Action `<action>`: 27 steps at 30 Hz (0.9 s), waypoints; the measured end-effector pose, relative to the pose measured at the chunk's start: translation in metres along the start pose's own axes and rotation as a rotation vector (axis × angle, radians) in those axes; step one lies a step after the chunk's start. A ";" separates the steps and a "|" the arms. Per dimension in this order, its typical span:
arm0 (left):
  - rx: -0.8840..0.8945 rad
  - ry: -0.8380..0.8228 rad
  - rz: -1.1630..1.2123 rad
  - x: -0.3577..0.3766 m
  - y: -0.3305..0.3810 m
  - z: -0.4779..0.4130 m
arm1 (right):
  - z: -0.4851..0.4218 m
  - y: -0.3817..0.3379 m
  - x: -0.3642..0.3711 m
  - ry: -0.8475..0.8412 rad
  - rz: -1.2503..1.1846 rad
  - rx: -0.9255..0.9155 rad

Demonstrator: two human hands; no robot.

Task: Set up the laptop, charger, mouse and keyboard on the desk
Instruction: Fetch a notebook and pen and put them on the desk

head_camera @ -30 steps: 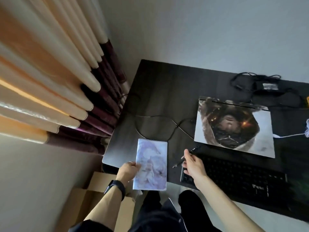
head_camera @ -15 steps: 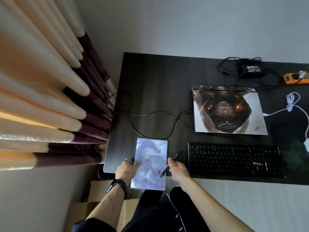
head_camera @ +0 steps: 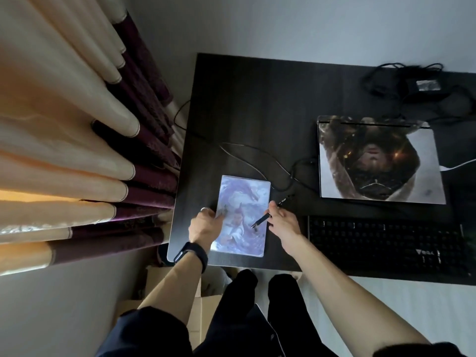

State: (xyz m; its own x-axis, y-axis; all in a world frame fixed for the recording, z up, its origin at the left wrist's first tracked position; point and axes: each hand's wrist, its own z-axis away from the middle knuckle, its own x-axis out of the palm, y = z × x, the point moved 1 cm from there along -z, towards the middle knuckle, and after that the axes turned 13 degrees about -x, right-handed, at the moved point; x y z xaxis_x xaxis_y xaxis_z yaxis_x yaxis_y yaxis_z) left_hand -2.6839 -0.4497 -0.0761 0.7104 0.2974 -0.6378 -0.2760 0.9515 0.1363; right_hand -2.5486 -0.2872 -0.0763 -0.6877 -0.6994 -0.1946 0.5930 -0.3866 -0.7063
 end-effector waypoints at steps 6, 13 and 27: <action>-0.007 0.022 0.069 -0.001 0.007 -0.003 | -0.006 -0.017 0.010 -0.007 0.040 -0.049; 0.043 0.024 0.122 -0.007 -0.018 -0.001 | 0.012 0.011 -0.024 -0.041 0.415 -0.039; 0.160 -0.003 0.104 -0.022 -0.036 -0.006 | 0.014 0.000 -0.019 -0.067 0.843 -0.198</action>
State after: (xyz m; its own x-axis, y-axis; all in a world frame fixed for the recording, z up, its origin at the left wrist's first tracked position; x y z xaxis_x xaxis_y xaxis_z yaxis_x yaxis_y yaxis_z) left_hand -2.6935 -0.4908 -0.0721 0.6857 0.3946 -0.6117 -0.2414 0.9160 0.3203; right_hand -2.5296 -0.2819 -0.0634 -0.0217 -0.7417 -0.6704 0.8058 0.3839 -0.4508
